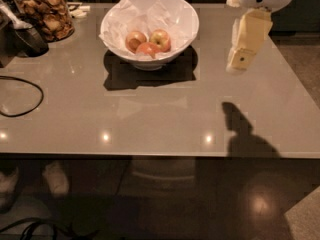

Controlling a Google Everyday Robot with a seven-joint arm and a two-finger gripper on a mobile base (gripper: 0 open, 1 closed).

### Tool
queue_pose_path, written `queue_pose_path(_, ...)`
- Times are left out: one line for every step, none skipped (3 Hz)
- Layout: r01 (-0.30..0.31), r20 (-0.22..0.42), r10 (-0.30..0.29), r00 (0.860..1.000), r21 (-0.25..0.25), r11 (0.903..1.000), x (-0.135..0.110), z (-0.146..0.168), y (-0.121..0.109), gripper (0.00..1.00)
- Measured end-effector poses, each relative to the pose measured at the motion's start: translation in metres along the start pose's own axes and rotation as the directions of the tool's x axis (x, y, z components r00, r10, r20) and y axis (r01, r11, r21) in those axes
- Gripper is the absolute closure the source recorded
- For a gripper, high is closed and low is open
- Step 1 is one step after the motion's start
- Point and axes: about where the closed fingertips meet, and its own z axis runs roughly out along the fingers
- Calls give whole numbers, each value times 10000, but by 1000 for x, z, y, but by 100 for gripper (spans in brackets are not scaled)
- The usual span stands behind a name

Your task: Pick apple from white bowl

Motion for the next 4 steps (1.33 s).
queue_pose_path(109,157,-108,9998,-61,9999,-11,2,-15,12)
queue_pose_path(80,272,-77,9996,-136,9999,-16,7,-27,8)
queue_pose_path(-59,306,65,9995,-176,9998,-16,12,-43,5)
queue_pose_path(-110,230,109,9997,42,9999,-18,12,-63,0)
